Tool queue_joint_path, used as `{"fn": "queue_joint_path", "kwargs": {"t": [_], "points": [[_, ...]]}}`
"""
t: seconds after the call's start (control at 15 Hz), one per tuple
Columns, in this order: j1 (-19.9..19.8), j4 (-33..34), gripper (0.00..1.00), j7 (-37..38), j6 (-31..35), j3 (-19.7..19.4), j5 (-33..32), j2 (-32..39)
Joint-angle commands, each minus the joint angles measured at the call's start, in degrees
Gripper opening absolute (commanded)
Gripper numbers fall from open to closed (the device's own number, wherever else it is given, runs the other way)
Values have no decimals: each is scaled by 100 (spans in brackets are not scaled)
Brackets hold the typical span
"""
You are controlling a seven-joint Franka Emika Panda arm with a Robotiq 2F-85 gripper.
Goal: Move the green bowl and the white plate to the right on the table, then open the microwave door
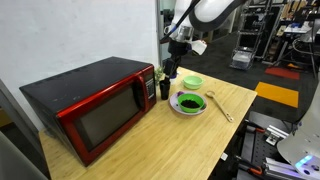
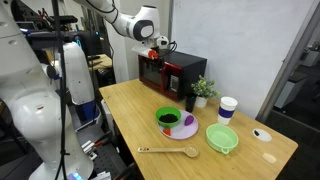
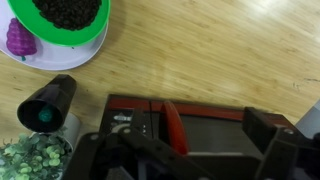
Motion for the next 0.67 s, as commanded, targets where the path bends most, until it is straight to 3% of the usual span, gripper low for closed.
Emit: {"fn": "queue_joint_path", "kwargs": {"t": [0.0,0.6], "points": [[6,747,100,275,-14,90,-234,756],[115,1532,100,947,77,181,-812,1409]]}}
